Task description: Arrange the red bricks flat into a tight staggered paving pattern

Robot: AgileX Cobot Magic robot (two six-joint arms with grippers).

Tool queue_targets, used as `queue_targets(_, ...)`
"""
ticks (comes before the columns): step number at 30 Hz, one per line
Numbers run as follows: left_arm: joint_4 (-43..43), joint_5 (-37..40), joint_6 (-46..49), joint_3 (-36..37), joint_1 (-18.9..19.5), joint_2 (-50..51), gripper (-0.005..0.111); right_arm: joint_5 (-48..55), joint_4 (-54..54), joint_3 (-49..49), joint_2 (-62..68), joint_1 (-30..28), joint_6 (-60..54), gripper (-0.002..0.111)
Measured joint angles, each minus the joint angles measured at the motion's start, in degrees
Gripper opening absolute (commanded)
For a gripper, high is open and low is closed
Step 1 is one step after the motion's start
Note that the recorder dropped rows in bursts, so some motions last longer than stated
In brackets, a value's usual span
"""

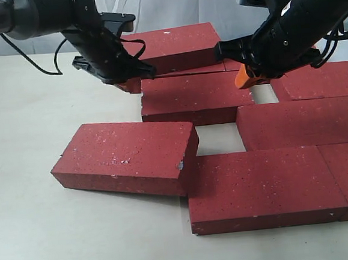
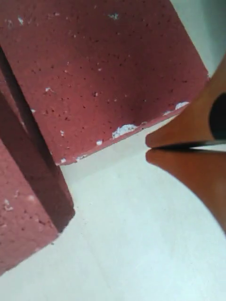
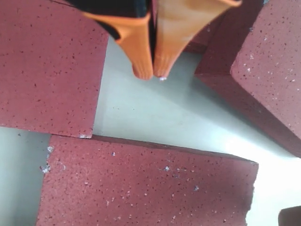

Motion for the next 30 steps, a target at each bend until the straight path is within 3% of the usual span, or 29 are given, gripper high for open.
queue_targets(6, -1.3, -0.1, -4.8, 0.0, 0.0, 3.8, 0.0, -0.1, 0.0, 0.0, 0.0, 0.0, 0.0, -0.001)
queue_targets(19, -13.5, -6.8, -3.0, 0.0, 0.0, 7.4, 0.0, -0.1, 0.0, 0.0, 0.0, 0.0, 0.0, -0.001)
queue_targets(30, -14.6, -12.5, -2.2, 0.0, -3.6, 7.5, 0.0, -0.1, 0.0, 0.0, 0.0, 0.0, 0.0, -0.001)
